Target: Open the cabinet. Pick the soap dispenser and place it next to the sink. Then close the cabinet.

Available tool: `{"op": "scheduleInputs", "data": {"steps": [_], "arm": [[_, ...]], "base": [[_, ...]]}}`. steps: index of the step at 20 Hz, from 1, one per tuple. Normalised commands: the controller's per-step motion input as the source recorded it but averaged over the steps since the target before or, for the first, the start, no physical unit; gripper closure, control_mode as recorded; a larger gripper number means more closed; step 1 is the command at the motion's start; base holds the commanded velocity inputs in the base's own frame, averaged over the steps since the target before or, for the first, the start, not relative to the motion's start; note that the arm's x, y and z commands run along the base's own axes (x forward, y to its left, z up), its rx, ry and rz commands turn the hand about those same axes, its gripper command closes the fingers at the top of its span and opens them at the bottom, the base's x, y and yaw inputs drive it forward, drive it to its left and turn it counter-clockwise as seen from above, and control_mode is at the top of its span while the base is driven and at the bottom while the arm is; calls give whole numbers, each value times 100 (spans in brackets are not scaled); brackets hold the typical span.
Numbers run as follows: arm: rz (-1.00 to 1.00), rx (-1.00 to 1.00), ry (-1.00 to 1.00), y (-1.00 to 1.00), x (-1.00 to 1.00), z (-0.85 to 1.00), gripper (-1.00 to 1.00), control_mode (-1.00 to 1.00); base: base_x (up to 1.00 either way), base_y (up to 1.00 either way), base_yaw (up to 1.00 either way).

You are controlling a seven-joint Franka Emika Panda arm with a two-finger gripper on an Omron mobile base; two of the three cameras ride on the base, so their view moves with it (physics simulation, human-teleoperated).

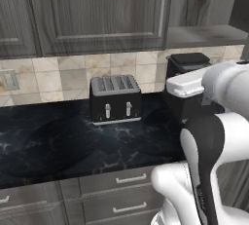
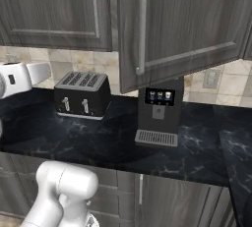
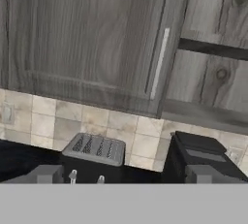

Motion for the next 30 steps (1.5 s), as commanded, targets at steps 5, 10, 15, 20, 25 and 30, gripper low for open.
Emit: {"op": "scheduleInputs", "data": {"steps": [5, 10, 15, 20, 25, 30], "arm": [[-25, -36, 12, 6, 61, 0, -100, -100], [-32, -36, 26, -4, 60, 0, -100, -100], [-34, -27, 31, -12, 28, 0, -100, -100], [-31, -21, 18, -11, 5, 0, -100, -100], [-22, -14, 1, -32, 3, 3, -100, -100], [-6, -2, -2, -22, 0, 11, -100, -100]], "base": [[0, 0, 0], [0, 0, 0], [0, 0, 0], [0, 0, 0], [0, 0, 0], [0, 0, 0]]}}
